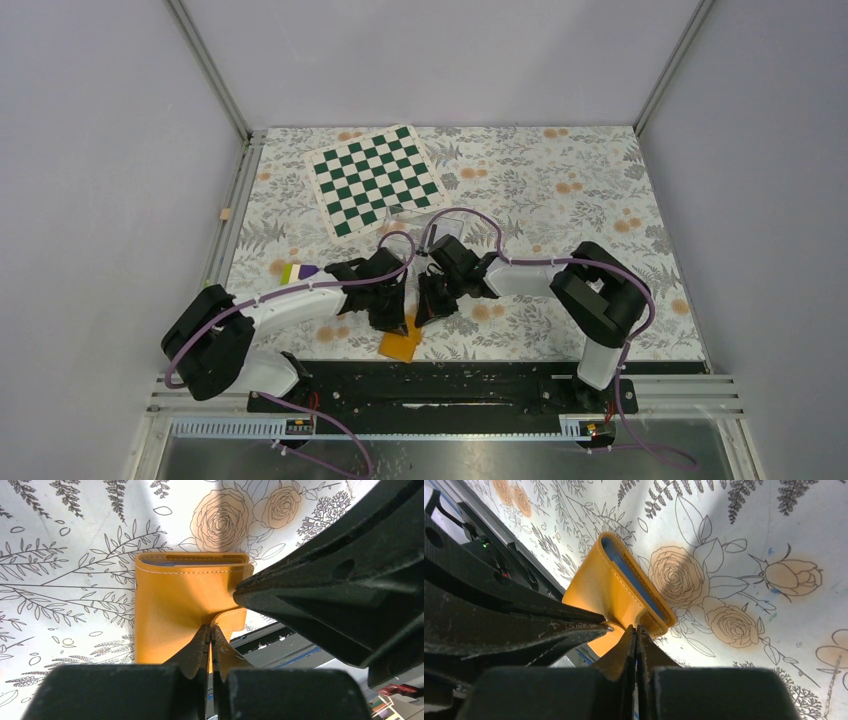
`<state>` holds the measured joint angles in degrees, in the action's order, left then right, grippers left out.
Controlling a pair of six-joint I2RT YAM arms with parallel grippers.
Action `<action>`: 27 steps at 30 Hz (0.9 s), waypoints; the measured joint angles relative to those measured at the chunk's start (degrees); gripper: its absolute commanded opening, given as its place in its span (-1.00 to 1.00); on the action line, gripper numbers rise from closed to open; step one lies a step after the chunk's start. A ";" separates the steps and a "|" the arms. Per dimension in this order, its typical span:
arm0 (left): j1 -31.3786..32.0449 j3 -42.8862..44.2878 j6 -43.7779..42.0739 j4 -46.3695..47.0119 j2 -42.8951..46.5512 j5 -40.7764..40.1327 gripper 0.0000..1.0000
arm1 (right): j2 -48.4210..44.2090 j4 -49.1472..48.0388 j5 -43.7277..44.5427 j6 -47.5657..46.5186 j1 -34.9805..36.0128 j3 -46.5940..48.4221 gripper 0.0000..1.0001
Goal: Put the credit cards into the card holder
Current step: Close the card holder at the center of the board.
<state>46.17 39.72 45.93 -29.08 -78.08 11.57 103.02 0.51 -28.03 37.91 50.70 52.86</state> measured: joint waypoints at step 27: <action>-1.44 -1.53 0.00 1.11 0.87 1.68 -1.00 | 0.44 -0.46 -3.06 1.79 2.36 -0.31 -1.00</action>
<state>44.73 38.20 45.93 -27.97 -77.21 13.26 103.46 0.05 -31.09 39.70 53.06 52.56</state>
